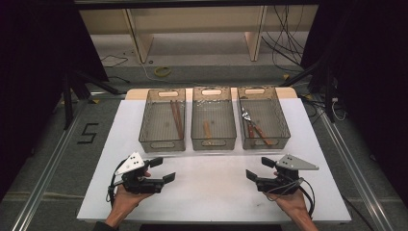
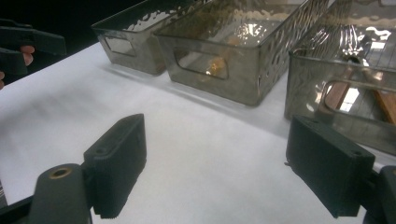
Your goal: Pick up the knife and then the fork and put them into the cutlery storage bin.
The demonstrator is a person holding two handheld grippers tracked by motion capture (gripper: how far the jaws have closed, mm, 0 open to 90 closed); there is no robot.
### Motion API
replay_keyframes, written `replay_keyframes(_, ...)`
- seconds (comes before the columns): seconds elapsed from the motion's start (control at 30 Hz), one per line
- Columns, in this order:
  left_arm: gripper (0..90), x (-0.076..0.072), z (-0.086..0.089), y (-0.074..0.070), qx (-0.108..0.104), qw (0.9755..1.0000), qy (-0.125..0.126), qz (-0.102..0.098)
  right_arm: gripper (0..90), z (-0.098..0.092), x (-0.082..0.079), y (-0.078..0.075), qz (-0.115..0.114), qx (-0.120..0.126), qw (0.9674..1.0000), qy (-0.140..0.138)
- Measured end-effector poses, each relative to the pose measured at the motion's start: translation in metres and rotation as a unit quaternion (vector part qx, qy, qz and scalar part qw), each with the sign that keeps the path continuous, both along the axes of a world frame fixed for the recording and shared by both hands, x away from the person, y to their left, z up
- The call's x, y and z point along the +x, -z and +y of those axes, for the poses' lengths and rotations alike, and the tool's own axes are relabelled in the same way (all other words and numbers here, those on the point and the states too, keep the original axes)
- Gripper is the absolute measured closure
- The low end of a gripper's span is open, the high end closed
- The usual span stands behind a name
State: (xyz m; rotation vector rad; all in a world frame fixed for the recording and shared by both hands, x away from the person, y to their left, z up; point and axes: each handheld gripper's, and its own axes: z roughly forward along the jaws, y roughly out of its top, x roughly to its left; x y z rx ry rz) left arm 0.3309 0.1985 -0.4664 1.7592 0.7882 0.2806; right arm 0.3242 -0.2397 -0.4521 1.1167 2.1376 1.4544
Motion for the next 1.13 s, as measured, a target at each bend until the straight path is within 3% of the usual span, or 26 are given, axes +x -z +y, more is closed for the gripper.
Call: replay_keyframes(1.13,20.4,0.0001,-0.0010,0.0010,0.002,1.0000,0.003,0.002,21.4,-0.0037,-0.0020,0.0024,-0.002,0.003,1.0000,0.005)
